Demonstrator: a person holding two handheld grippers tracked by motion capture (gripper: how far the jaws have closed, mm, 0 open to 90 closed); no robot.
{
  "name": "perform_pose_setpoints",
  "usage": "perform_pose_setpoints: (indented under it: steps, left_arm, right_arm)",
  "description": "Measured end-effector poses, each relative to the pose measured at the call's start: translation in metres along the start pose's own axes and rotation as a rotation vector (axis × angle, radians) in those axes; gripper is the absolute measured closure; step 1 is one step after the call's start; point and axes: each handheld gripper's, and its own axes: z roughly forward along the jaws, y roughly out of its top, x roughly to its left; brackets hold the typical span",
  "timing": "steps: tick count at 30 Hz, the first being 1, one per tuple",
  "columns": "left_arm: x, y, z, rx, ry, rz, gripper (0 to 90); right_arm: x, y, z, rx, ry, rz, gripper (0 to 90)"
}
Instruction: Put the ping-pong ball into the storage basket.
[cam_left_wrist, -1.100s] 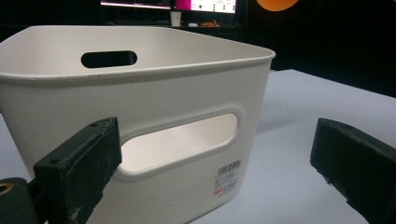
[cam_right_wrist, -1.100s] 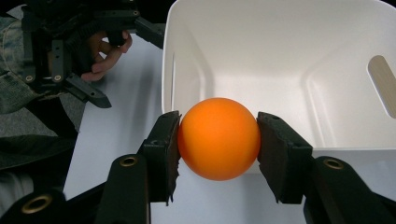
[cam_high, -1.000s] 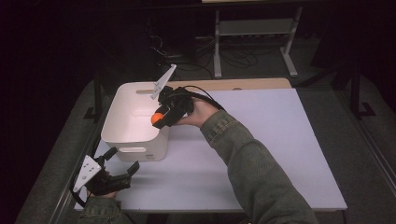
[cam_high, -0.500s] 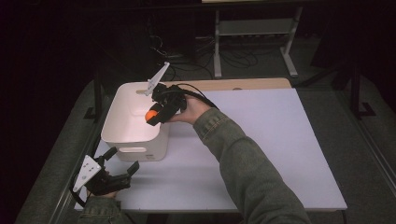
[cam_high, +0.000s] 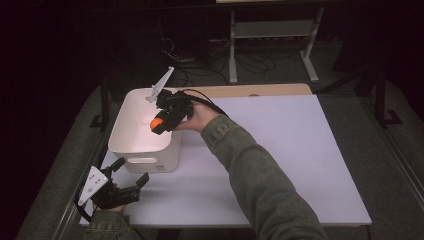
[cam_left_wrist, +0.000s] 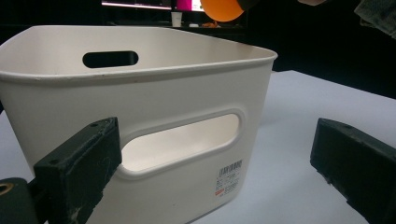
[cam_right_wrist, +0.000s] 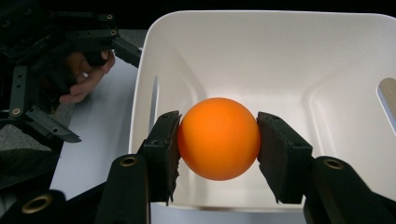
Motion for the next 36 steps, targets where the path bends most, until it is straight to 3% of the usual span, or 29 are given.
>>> perform_pose_setpoints:
  steps: [19,23,28,36]
  left_arm:
    - [0.0,0.0,0.001,0.005,0.0,-0.002,1.5]
    - [0.0,0.0,0.001,0.007,0.001,-0.004,1.5]
    - [0.0,0.0,0.001,0.006,0.0,-0.005,1.5]
    - [-0.001,0.0,0.001,0.009,-0.001,-0.004,1.5]
  right_arm:
    - [-0.009,-0.001,0.014,-0.007,0.019,0.022,48.2]
    - [-0.01,-0.002,0.012,-0.012,0.0,0.034,35.2]
    - [-0.01,-0.005,0.007,-0.005,-0.064,0.056,18.7]
    - [-0.012,-0.016,-0.008,-0.011,-0.095,0.105,6.2]
